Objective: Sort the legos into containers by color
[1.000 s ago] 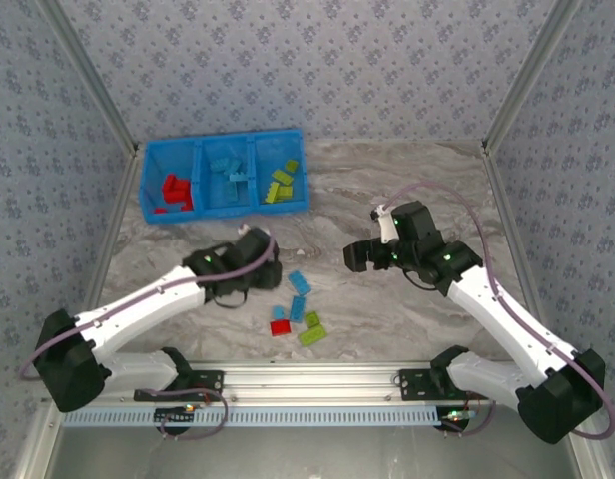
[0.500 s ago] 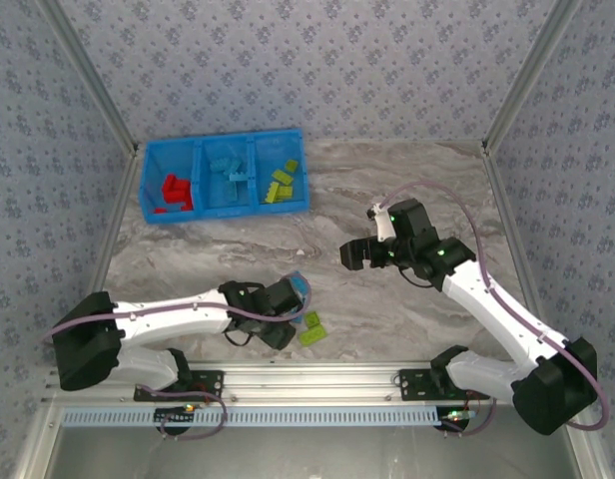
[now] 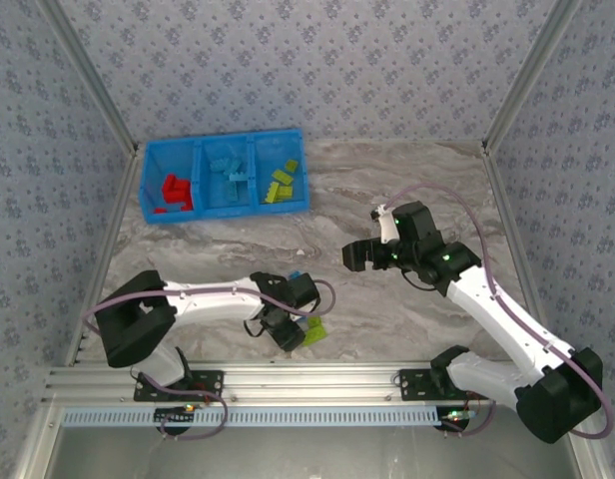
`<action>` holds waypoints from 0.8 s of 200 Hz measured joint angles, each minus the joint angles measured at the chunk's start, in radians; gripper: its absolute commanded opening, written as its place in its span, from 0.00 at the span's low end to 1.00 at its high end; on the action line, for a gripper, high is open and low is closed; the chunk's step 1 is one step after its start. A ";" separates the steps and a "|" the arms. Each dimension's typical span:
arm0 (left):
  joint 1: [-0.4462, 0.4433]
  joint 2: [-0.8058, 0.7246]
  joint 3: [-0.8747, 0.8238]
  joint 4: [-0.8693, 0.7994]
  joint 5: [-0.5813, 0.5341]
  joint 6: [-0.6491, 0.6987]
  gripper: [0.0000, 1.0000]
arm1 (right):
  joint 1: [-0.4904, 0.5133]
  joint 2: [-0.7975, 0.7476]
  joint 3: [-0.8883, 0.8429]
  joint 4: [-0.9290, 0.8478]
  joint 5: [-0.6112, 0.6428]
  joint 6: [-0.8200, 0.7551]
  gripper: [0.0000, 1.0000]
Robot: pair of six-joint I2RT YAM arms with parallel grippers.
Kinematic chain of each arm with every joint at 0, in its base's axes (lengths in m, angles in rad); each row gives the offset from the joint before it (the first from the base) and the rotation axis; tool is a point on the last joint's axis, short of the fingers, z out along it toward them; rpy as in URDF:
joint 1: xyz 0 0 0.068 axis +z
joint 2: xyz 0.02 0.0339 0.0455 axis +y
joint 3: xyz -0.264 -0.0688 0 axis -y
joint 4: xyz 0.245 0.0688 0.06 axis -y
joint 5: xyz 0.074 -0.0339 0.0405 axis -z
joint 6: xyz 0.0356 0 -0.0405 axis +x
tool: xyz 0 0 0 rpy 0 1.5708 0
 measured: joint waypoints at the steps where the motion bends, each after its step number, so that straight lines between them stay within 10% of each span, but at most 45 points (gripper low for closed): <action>1: 0.000 0.001 0.000 0.000 -0.001 0.000 0.59 | 0.000 -0.001 0.000 0.000 0.000 0.000 1.00; 45: -0.017 0.041 0.031 -0.023 -0.043 0.014 0.32 | -0.003 -0.006 -0.002 0.000 0.000 0.000 1.00; 160: 0.013 -0.262 0.042 -0.023 0.015 0.051 0.22 | -0.014 -0.011 -0.003 -0.006 -0.195 -0.031 1.00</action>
